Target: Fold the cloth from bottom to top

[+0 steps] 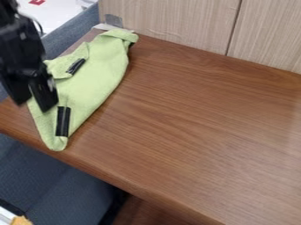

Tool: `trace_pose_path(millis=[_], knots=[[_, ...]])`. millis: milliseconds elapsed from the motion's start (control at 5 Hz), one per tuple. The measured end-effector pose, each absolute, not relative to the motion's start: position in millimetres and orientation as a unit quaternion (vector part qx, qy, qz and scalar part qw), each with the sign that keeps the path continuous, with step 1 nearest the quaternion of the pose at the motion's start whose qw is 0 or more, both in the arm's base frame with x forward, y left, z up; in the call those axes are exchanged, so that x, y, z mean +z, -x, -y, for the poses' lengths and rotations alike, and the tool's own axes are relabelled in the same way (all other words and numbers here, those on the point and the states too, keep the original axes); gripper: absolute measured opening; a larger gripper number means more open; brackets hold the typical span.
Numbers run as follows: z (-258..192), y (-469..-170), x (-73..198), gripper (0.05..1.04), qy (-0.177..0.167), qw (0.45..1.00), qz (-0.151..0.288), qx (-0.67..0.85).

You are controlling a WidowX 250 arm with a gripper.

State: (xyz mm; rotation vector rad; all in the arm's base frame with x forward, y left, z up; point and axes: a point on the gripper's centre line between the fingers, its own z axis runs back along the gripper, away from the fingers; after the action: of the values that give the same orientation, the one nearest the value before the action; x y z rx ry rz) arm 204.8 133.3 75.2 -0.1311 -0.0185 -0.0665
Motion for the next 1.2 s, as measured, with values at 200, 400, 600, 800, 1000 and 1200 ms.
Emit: trace_pose_path(millis=[200,400,600,800,1000,1200], knots=[[-119.8,-187.6,54.5,1.000,0.053,0.997,-0.003,-0.058],[-119.0,-188.3,37.9,1.000,0.029,0.998,-0.011,-0.058],[-116.2,-197.2,22.5,1.000,0.030,0.998,-0.019,-0.053],[-115.5,-206.1,16.8,0.950,0.034,0.998,-0.021,-0.048],[-118.9,-213.4,13.2,0.669,0.037,0.997,-0.029,-0.057],[-117.5,-213.9,13.4,0.371,0.041,0.996,-0.040,-0.066]])
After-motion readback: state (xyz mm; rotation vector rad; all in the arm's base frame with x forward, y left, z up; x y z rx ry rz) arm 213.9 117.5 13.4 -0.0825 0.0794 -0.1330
